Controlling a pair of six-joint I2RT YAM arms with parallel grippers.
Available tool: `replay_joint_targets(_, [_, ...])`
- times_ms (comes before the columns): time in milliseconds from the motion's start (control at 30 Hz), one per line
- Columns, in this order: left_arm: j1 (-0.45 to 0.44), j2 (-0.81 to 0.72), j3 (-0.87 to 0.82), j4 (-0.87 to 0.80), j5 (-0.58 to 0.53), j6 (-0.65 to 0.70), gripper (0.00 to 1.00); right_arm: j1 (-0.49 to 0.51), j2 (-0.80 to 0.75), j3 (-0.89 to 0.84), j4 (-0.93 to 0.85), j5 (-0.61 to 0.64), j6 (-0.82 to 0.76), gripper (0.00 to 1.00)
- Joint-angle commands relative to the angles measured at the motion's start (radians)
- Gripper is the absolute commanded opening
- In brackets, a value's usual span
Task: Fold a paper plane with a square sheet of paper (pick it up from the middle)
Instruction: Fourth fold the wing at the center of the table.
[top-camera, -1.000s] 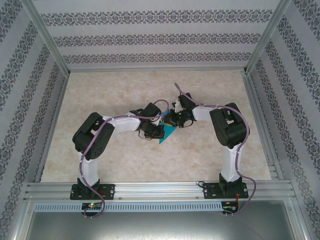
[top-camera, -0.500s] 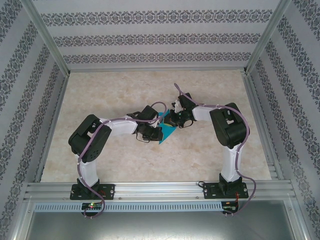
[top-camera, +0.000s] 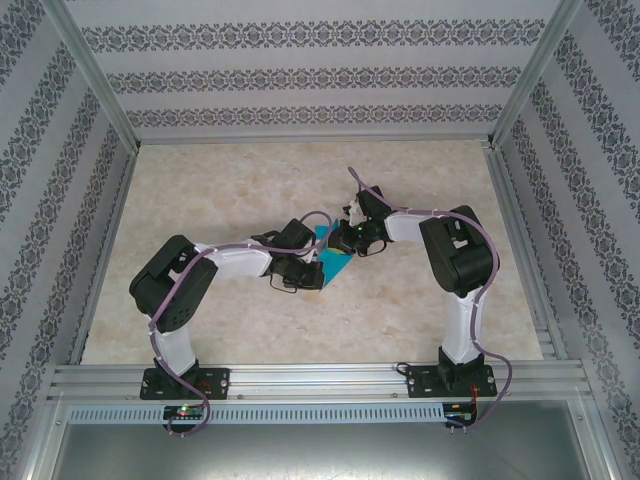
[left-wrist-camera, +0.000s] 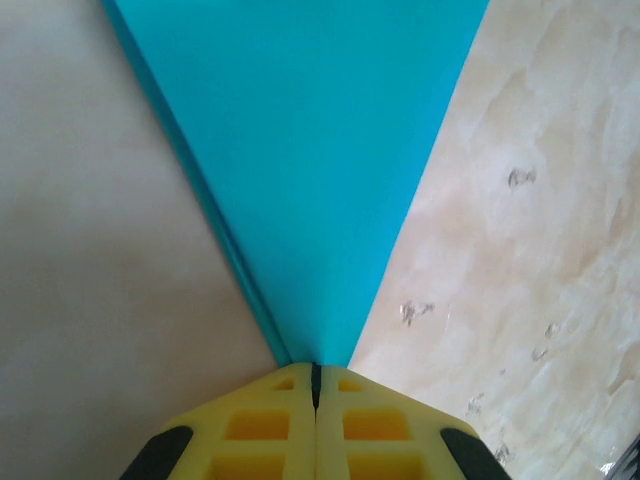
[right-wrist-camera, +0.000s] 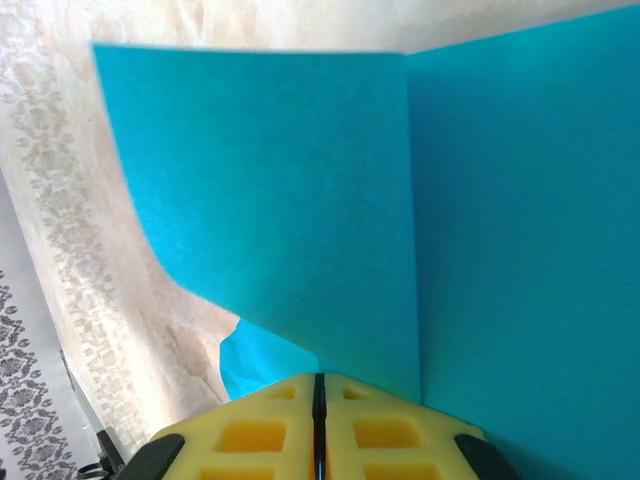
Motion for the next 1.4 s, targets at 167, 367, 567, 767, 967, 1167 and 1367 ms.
replay_joint_targets(167, [-0.051, -0.016, -0.057, -0.136, -0.016, -0.006, 0.07, -0.017, 0.047, -0.034, -0.085, 0.106, -0.038, 0.10])
replay_joint_targets(367, [-0.049, -0.060, -0.025, -0.149, -0.038, -0.003, 0.07, -0.018, 0.035, -0.038, -0.083, 0.097, -0.041, 0.10])
replay_joint_targets(567, [-0.040, -0.096, 0.061, -0.063, -0.038, -0.040, 0.08, -0.015, 0.022, -0.041, -0.076, 0.083, -0.034, 0.10])
replay_joint_targets(767, [-0.022, -0.041, 0.131, -0.024, -0.066, -0.047, 0.09, -0.017, 0.014, -0.051, -0.043, 0.041, -0.009, 0.10])
replay_joint_targets(967, [-0.006, 0.037, 0.159, -0.012, -0.130, -0.023, 0.09, -0.013, 0.013, -0.049, -0.026, 0.014, 0.006, 0.10])
replay_joint_targets(1167, [0.003, 0.100, 0.180, -0.009, -0.161, 0.002, 0.08, -0.013, 0.014, -0.042, -0.032, 0.015, 0.003, 0.10])
replay_joint_targets(1367, [0.013, 0.106, 0.155, -0.030, -0.205, 0.029, 0.07, -0.013, 0.019, -0.028, -0.045, 0.020, 0.000, 0.10])
